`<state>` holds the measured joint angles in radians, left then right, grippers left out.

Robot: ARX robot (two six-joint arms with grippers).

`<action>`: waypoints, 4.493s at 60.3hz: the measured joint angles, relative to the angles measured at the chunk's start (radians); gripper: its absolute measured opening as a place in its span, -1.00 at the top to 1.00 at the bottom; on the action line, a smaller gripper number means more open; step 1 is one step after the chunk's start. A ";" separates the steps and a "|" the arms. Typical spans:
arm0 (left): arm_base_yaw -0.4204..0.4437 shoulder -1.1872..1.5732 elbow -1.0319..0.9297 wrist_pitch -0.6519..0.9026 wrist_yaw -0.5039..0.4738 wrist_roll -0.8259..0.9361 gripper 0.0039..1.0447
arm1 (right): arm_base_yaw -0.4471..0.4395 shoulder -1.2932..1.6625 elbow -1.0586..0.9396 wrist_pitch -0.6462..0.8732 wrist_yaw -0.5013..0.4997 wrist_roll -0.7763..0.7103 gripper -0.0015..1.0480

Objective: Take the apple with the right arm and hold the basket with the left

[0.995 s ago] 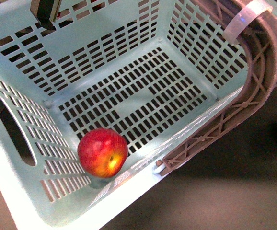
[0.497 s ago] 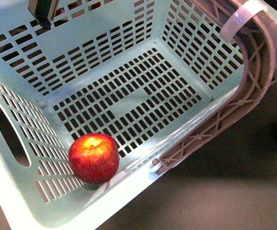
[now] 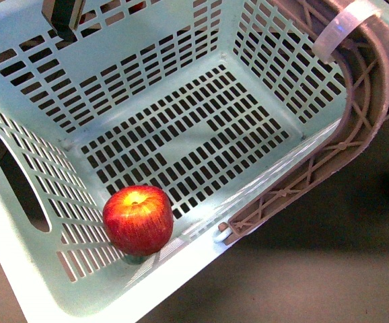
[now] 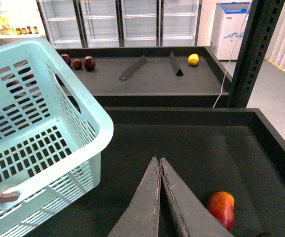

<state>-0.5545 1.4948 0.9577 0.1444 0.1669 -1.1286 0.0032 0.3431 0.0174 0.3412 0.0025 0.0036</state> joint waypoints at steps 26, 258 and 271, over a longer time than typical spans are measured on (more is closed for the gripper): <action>0.000 0.000 0.000 0.000 0.001 0.001 0.89 | 0.000 -0.134 0.000 -0.130 0.000 0.000 0.96; 0.361 -0.491 -0.663 0.566 -0.354 0.771 0.08 | 0.000 -0.338 0.000 -0.340 0.000 -0.001 -0.83; 0.425 -0.623 -0.788 0.550 -0.289 1.082 0.90 | 0.000 -0.338 0.000 -0.340 0.000 -0.001 -0.83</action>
<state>-0.1299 0.8722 0.1696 0.6945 -0.1219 -0.0467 0.0032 0.0051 0.0177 0.0013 0.0021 0.0029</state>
